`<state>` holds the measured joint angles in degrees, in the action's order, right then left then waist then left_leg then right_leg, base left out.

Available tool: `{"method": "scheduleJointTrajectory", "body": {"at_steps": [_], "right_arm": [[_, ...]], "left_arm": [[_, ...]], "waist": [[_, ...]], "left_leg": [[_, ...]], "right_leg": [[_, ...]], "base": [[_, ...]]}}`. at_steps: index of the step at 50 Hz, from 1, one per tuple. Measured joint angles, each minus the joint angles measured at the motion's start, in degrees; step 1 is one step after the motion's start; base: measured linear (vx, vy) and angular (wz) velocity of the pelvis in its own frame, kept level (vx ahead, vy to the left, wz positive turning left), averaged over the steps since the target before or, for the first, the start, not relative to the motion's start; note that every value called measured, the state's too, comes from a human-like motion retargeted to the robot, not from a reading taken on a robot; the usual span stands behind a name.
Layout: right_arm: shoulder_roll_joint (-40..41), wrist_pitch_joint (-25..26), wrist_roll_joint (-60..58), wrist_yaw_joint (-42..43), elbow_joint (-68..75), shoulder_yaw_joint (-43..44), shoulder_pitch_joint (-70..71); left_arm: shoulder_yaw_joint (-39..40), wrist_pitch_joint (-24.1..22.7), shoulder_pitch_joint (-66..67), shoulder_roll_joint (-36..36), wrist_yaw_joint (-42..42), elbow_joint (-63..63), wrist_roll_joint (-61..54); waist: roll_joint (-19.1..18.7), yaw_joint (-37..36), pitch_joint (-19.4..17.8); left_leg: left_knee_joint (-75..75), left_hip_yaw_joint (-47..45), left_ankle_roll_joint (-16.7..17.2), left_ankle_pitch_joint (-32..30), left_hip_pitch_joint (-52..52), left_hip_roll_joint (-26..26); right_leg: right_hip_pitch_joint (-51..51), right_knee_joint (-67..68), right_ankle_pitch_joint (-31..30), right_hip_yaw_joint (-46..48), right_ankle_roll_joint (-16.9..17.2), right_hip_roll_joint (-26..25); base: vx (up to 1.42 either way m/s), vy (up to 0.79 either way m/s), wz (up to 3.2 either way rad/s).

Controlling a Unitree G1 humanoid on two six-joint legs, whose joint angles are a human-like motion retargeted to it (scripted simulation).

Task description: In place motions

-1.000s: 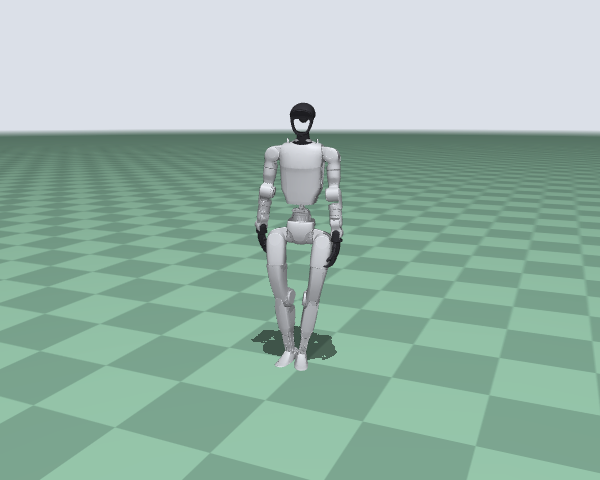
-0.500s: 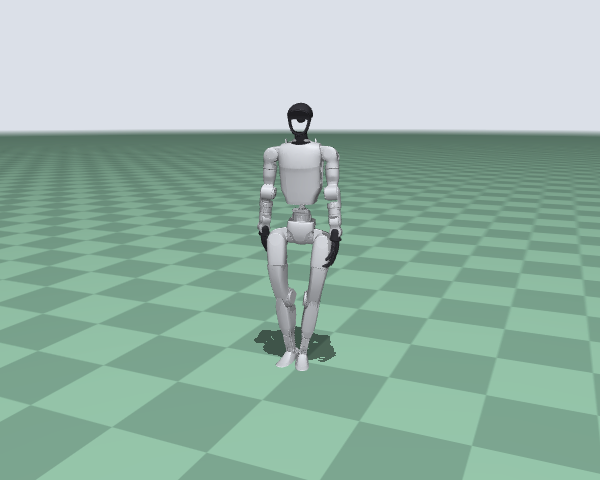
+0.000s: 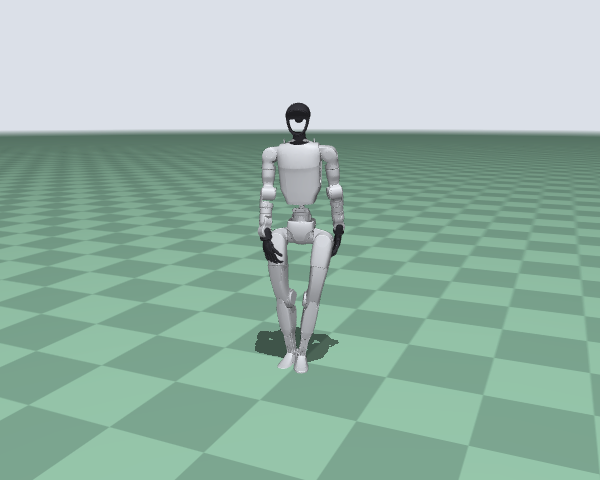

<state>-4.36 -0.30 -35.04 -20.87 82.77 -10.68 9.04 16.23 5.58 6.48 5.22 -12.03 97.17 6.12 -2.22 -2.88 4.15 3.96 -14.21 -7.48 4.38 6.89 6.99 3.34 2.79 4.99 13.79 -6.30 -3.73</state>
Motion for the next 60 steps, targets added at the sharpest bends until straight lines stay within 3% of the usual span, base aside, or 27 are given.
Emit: {"method": "scheduleJointTrajectory", "body": {"at_steps": [8,10,12,15,17,20,23,31,35,40,43,47,55,60], "right_arm": [[-3.1,6.8,-2.7,7.2,12.4,2.5,-6.4],[-4.1,7.4,-2.5,7.6,13.9,4.3,-8.4],[-5.0,7.6,-2.2,6.9,14.6,5.3,-10.4],[-6.2,8.2,-1.8,5.1,14.6,6.5,-12.8],[-6.8,8.7,-0.9,4.4,14.6,7.9,-13.9],[-7.2,9.6,0.6,4.9,14.6,10.2,-14.3],[-7.3,9.0,1.3,6.1,14.4,10.3,-13.5],[-4.6,6.4,0.7,3.8,7.3,9.1,-11.7],[-2.6,4.8,0.0,2.1,4.0,7.6,-11.1],[-2.1,4.6,-11.3,3.8,2.2,2.5,-10.4],[-2.2,3.3,-15.8,4.9,2.8,1.1,-10.4],[-2.5,3.5,-11.3,4.5,4.1,2.4,-10.8],[-4.1,4.5,-3.2,2.8,6.6,5.1,-11.2],[-5.1,4.9,-3.5,3.7,8.0,5.2,-11.1]], "left_arm": [[-5.6,-1.1,-7.3,-0.7,2.9,-6.9,-0.5],[-8.3,-0.9,-9.5,-0.3,3.0,-7.9,0.2],[-9.7,-1.4,-11.1,0.0,2.9,-8.4,0.4],[-10.3,-1.7,-12.9,0.4,2.4,-8.8,0.0],[-10.7,-1.9,-13.6,0.4,2.2,-8.9,-0.4],[-11.2,-2.2,-14.2,0.2,1.2,-8.9,-1.2],[-10.7,-2.4,-13.6,0.4,-0.5,-8.8,-1.4],[-10.0,-1.5,-10.7,0.7,-2.4,-4.5,1.4],[-10.4,-0.8,-9.6,0.8,-1.8,-1.9,3.1],[-9.8,-0.8,-8.0,0.7,-2.0,-2.5,3.7],[-9.1,-0.8,-7.5,0.8,-2.3,-4.1,3.9],[-9.1,-0.9,-7.6,1.0,-2.8,-5.9,4.0],[-8.7,-1.0,-8.1,1.5,-3.1,-8.2,3.6],[-8.0,-1.0,-7.8,1.8,-3.1,-8.3,3.6]], "waist": [[0.2,-2.0,-0.4],[-0.8,5.6,0.2],[-0.9,7.7,0.3],[0.1,-2.3,0.3],[0.5,-4.5,0.3],[-0.8,9.0,0.1],[-0.5,7.6,0.1],[-1.3,9.5,0.2],[-2.5,18.9,0.4],[-2.8,24.6,0.6],[-2.1,20.6,0.7],[-1.5,14.5,0.8],[-1.1,9.0,1.1],[-0.9,6.9,1.3]], "left_leg": [[2.1,-2.1,-1.6,-0.8,3.7,0.7],[2.6,6.5,0.6,-0.4,3.1,0.6],[3.1,8.3,1.6,-0.1,2.9,0.2],[3.5,-2.2,1.7,1.4,2.7,-2.4],[3.8,-5.0,1.7,1.7,2.4,-3.1],[5.7,5.7,0.7,1.3,3.7,0.0],[5.2,0.6,1.0,2.5,2.6,-1.4],[3.6,-1.1,0.9,2.7,0.8,-2.3],[3.3,7.7,1.2,2.9,-0.1,-1.0],[2.8,13.8,1.4,2.7,-1.1,-0.1],[3.4,10.7,1.1,2.2,0.0,-0.1],[3.4,7.5,0.2,1.3,1.0,0.2],[2.7,10.8,0.7,-0.2,1.7,0.5],[1.9,14.2,1.3,-2.0,2.0,1.7]], "right_leg": [[1.2,0.7,0.5,-2.4,0.1,0.2],[0.8,0.1,1.4,5.6,0.7,1.4],[0.8,-0.2,1.4,7.5,0.9,2.0],[1.4,1.1,1.5,-2.8,2.3,1.9],[1.4,0.9,1.1,-4.4,2.2,1.7],[1.5,-0.5,0.2,8.5,0.9,2.5],[1.4,-0.3,0.1,5.9,1.2,2.4],[2.4,0.4,-0.4,3.6,0.4,0.8],[3.0,-0.5,-0.1,12.6,-2.4,-1.0],[1.6,-1.5,0.7,18.2,-2.0,-0.2],[0.9,-1.6,1.1,15.3,-2.3,-0.8],[0.4,-1.0,1.8,11.8,-2.5,-1.2],[-0.3,0.9,3.0,13.1,1.1,2.9],[-1.7,0.5,4.6,16.8,0.8,2.7]], "base": [[-0.04,0.02,-0.16],[-0.03,0.03,2.46],[-0.01,0.01,0.99],[-0.02,0.01,-2.75],[-0.01,0.0,-1.13],[0.0,-0.02,2.71],[0.0,-0.02,-0.23],[0.03,-0.02,-0.23],[0.04,-0.02,1.76],[0.02,-0.01,1.01],[0.02,0.0,-0.7],[0.01,0.01,-0.59],[0.0,0.01,0.3],[-0.01,0.03,0.68]]}}
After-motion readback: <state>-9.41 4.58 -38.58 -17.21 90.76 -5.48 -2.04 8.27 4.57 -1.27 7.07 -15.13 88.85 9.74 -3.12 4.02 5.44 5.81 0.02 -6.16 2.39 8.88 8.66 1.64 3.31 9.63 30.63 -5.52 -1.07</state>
